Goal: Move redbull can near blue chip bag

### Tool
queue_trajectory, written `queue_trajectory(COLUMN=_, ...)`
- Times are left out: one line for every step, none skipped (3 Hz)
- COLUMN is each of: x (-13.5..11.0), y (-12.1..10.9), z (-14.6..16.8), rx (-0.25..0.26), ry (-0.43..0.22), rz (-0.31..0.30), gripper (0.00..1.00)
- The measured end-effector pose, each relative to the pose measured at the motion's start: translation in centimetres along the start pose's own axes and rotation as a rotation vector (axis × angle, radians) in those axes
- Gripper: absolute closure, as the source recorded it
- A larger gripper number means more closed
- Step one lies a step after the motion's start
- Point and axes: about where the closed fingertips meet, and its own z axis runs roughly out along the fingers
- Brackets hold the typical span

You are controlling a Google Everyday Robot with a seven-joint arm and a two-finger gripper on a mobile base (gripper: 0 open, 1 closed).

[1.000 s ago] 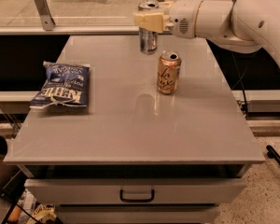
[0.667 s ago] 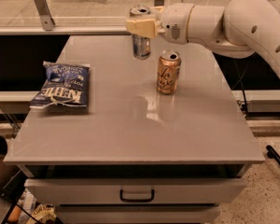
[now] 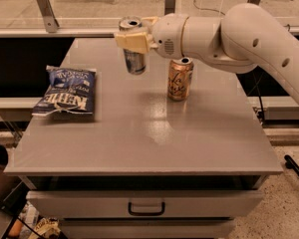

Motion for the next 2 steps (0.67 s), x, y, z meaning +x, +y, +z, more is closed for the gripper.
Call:
queue_trajectory(x=0.9, y=1.7, z=0.9, rx=-0.036, ry=-0.019, rz=0.02, gripper=1.0)
queue_trajectory(x=2.6, y=3.1, z=0.8, rx=-0.043, ry=-0.012, rz=0.059, gripper=1.0)
